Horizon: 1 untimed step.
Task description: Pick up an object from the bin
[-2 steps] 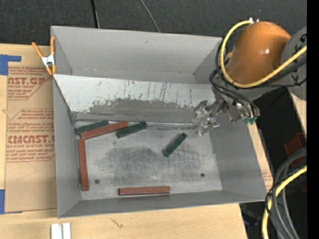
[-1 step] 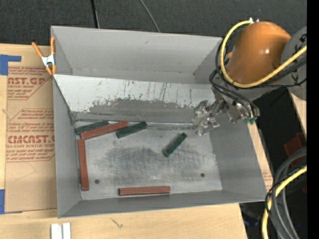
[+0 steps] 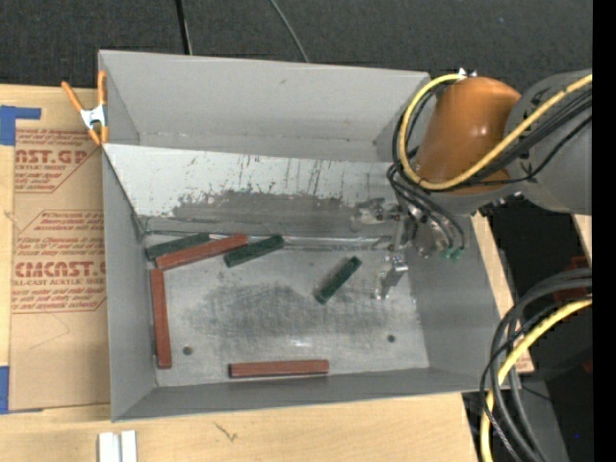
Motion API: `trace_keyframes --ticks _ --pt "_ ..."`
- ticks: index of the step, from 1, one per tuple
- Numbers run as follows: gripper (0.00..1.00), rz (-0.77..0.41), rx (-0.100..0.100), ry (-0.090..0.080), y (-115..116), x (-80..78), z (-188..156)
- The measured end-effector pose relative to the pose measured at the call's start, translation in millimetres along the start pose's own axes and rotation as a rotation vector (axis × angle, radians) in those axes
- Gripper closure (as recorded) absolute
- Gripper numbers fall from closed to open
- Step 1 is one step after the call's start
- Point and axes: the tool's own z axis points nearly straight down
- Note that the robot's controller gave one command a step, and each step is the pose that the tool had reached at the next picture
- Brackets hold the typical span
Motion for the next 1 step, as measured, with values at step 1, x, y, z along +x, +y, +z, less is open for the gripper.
trace_keyframes --ticks 1 --pt "1.0 0.0 0.001 -0.002 -0.2 -0.7 -1.0"
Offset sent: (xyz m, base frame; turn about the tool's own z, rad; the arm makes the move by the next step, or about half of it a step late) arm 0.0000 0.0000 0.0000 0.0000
